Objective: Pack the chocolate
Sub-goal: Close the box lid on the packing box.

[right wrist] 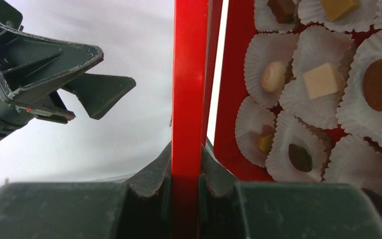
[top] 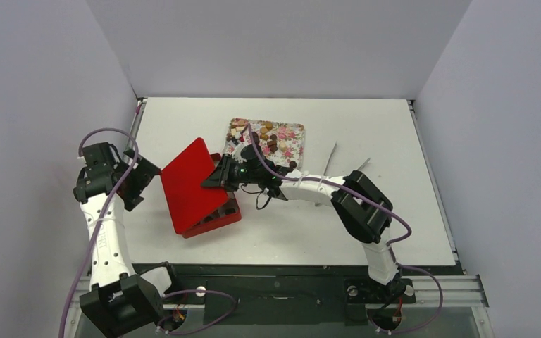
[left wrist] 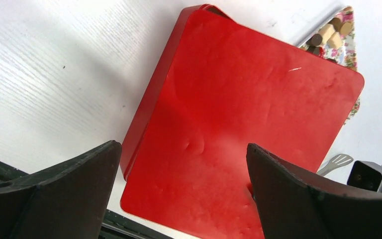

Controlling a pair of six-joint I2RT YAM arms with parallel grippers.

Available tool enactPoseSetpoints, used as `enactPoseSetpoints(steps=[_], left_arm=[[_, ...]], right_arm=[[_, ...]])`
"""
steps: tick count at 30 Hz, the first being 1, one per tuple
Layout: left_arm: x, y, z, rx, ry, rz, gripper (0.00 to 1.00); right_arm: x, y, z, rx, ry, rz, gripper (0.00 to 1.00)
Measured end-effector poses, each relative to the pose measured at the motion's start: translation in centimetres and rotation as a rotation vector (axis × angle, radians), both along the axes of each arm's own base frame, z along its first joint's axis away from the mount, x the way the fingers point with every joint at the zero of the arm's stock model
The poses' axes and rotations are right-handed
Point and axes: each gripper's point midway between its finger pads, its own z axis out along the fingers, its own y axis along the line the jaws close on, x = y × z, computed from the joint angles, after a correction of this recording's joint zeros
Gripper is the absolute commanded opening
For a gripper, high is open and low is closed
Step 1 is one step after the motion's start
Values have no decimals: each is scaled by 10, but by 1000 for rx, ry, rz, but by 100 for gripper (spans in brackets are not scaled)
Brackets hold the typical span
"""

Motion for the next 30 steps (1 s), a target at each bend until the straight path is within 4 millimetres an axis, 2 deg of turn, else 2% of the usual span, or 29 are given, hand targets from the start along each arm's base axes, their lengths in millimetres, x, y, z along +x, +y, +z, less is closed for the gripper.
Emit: enactPoseSetpoints(steps=[2, 5, 8, 11, 17, 20, 23, 26, 30], left_arm=[[-2, 0, -9, -8, 16, 4, 99], [-5, 2, -24, -21, 41, 19, 93], [-9, 5, -37, -33, 75, 47, 79], [-10, 11, -48, -34, 97, 94, 56], [-17, 32, -70, -12, 172, 223, 33], [-24, 41, -79, 2, 202, 283, 24], [-28, 45, -88, 6, 222, 320, 10], [-30, 44, -101, -6, 254, 335, 2], [-34, 41, -121, -30, 290, 340, 0]], right_arm=[[1, 3, -9, -6, 13, -12, 0], [5, 7, -14, -1, 15, -32, 0], [10, 8, -13, 18, 2, -55, 0], [13, 9, -9, 35, -8, -71, 0], [15, 10, -4, 63, -22, -75, 0], [13, 9, -7, 68, -19, -71, 0], [10, 9, -12, 63, -12, -65, 0], [8, 7, -18, 54, -5, -62, 0], [6, 7, -19, 52, -3, -56, 0]])
